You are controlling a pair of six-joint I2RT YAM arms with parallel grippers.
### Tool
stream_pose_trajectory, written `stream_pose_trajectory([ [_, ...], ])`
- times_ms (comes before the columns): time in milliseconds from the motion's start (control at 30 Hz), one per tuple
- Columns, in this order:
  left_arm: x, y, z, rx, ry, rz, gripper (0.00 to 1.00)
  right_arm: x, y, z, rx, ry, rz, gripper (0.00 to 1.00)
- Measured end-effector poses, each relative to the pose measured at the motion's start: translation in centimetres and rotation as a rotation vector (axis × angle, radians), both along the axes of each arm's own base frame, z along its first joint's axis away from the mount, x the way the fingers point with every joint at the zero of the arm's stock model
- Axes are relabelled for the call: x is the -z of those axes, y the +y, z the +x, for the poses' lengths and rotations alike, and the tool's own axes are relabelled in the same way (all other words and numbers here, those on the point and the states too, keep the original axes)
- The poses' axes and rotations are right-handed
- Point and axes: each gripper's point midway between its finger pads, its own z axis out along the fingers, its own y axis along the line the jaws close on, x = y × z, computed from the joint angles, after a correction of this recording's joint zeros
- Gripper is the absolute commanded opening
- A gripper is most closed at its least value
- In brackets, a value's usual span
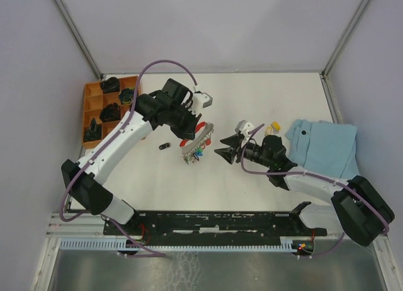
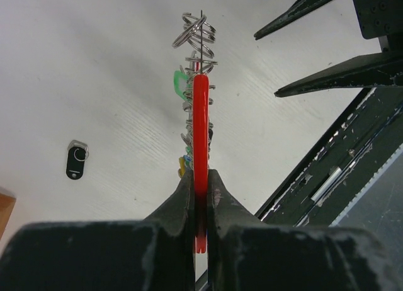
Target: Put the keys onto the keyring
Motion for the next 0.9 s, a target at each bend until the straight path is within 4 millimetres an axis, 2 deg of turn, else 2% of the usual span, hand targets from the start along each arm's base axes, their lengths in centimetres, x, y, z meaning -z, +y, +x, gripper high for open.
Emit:
stream_pose_trajectory([
  [267,0.2,-0.3,-1.1,0.054,0.015,0.012,0.03,-0.1,0.9,0.0,-0.007,-0.136,-0.033,0.46],
  [533,0.3,-0.7,-1.6,0.077,0.014,0.015,0.03,0.5,1.0,0.3,0.008,-0.190,-0.061,0.35],
  [900,0.4,-1.2,-2.2,0.102,0.019,0.017,0.03,0.7,0.6,0.7,0.040,-0.219,-0.078,0.34],
])
